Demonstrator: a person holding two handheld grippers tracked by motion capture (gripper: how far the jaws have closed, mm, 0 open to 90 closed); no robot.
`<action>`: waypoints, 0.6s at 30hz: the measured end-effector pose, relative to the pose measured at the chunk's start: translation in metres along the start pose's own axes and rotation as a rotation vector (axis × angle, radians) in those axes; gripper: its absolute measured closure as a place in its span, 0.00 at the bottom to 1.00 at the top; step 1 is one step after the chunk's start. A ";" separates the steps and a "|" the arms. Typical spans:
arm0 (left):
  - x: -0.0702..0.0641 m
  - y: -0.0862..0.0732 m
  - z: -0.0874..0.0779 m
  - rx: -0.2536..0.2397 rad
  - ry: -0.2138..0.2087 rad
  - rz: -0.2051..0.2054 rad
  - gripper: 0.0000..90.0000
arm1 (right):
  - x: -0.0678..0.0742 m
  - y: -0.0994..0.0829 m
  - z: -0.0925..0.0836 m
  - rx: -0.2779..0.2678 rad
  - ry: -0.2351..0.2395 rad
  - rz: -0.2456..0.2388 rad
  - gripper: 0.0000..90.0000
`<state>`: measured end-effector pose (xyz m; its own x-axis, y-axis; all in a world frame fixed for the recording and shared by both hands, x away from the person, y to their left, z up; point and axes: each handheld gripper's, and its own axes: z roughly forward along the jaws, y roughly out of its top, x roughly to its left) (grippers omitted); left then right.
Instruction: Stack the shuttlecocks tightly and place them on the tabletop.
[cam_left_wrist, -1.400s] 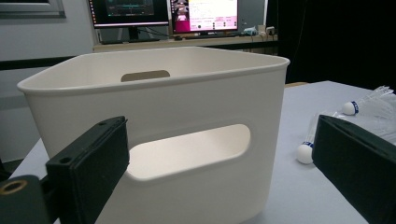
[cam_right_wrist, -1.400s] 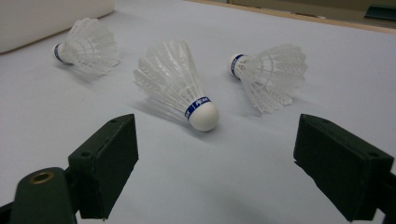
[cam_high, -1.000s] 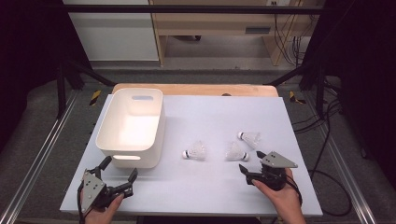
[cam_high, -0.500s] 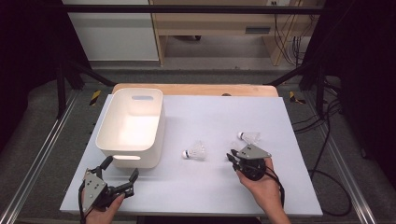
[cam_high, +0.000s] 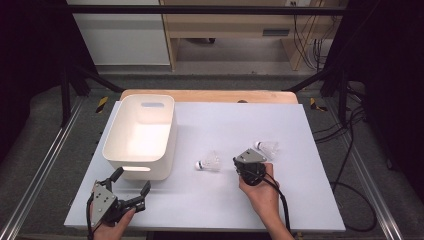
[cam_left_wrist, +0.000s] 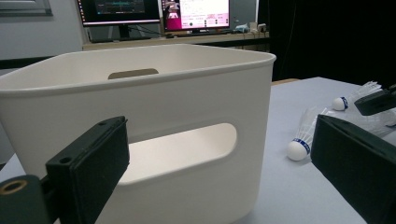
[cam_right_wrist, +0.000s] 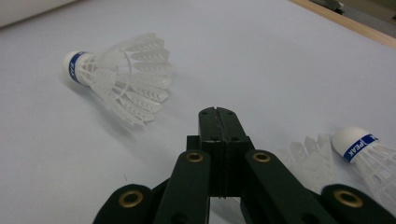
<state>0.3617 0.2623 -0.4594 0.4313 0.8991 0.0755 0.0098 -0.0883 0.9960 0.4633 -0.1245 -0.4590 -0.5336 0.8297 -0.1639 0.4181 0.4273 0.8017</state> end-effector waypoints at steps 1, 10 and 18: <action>0.000 0.000 0.000 0.000 0.000 0.000 0.05 | 0.000 0.000 0.000 0.000 0.000 0.000 1.00; 0.001 0.000 0.000 0.004 0.001 0.002 0.05 | 0.000 -0.010 -0.002 0.032 -0.025 -0.014 1.00; 0.001 0.000 0.000 0.009 0.001 0.003 0.05 | -0.001 -0.020 -0.010 0.034 -0.026 0.000 1.00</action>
<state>0.3624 0.2626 -0.4598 0.4306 0.8991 0.0783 0.0165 -0.0946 0.9954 0.4483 -0.1372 -0.4688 -0.5147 0.8384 -0.1793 0.4428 0.4390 0.7818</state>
